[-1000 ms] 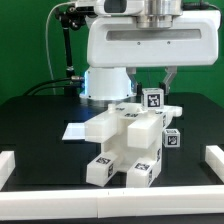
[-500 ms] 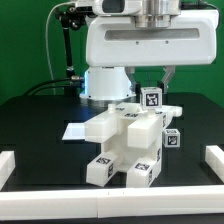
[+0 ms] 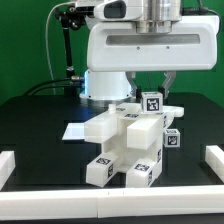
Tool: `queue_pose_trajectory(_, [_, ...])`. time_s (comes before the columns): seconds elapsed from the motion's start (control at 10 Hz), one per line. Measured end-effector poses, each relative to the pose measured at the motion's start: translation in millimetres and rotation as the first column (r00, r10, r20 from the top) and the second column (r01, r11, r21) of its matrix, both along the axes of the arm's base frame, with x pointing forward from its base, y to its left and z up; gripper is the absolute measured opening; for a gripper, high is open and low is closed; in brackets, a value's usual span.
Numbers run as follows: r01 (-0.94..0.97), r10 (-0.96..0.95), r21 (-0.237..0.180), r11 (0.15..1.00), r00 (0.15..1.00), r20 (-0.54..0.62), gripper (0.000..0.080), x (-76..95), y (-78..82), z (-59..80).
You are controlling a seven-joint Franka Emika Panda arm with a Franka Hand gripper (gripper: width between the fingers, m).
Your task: Assemble chair
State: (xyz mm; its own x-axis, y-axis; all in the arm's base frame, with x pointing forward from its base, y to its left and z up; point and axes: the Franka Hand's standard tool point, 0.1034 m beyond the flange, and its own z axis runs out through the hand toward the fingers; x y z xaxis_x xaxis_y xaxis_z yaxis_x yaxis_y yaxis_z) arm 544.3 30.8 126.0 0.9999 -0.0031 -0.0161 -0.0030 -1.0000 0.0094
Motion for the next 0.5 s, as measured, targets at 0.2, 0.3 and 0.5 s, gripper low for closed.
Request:
queue_pose_trajectory(0.2, [0.002,-0.002,-0.001,1.0,1.0,0.005,0.0281,2.3,-1.4,0.3])
queue_pose_trajectory(0.3, [0.005,-0.005,-0.001,1.0,1.0,0.006,0.0281,2.6,-3.1,0.4])
queue_pose_trajectory(0.5, [0.005,-0.005,-0.001,1.0,1.0,0.006,0.0281,2.6,-3.0,0.4])
